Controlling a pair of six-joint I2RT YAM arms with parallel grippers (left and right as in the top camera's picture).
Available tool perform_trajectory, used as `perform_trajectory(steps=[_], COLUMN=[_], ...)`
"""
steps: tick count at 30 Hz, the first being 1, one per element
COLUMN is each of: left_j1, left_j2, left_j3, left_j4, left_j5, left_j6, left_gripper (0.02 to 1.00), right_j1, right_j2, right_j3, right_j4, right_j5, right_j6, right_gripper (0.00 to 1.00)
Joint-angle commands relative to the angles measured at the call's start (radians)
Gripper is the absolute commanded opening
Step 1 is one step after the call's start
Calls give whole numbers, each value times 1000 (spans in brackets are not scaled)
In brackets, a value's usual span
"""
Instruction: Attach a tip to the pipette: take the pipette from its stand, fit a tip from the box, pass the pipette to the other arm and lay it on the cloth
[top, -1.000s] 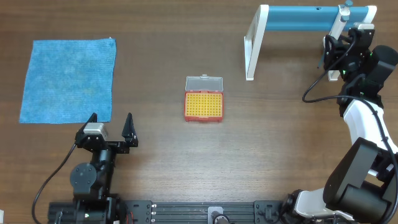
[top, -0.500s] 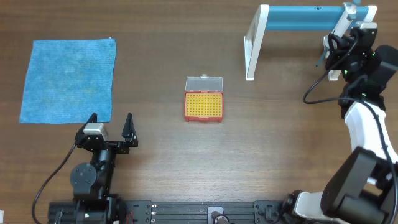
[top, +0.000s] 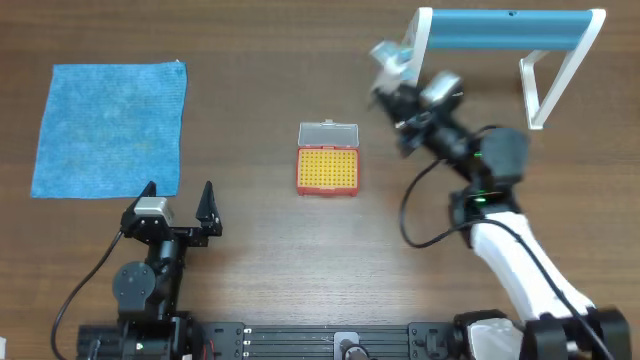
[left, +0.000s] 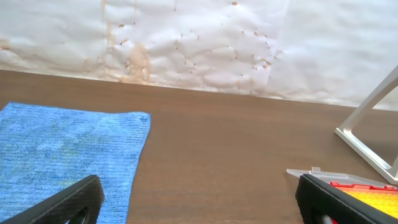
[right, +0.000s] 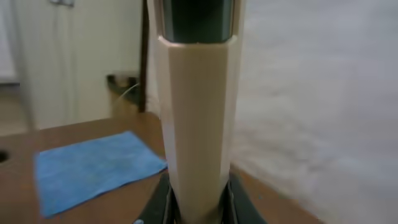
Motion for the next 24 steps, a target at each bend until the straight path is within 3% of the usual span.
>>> perform_trajectory(steps=[1,4,11,24], left_j1=[-4,-4,-4,-4], left_j2=[-6,-6,-6,-6], left_j3=[-2,-2,-2,-2], left_j4=[-6,-6,-6,-6], left_j5=[-4,-3,-4,-4], left_j6=[-5,-5,-5,-5], left_gripper=[998,998,998,998], right_j1=[147,200,209,175], right_j2=[144,265,317,317], right_j3=[-20,-20,-23,-68], right_j4=[101,231,225,185], right_j5=[-10,-10,-103,-102], right_j6=[25,25,25,-77], right_gripper=[75,75,75,75])
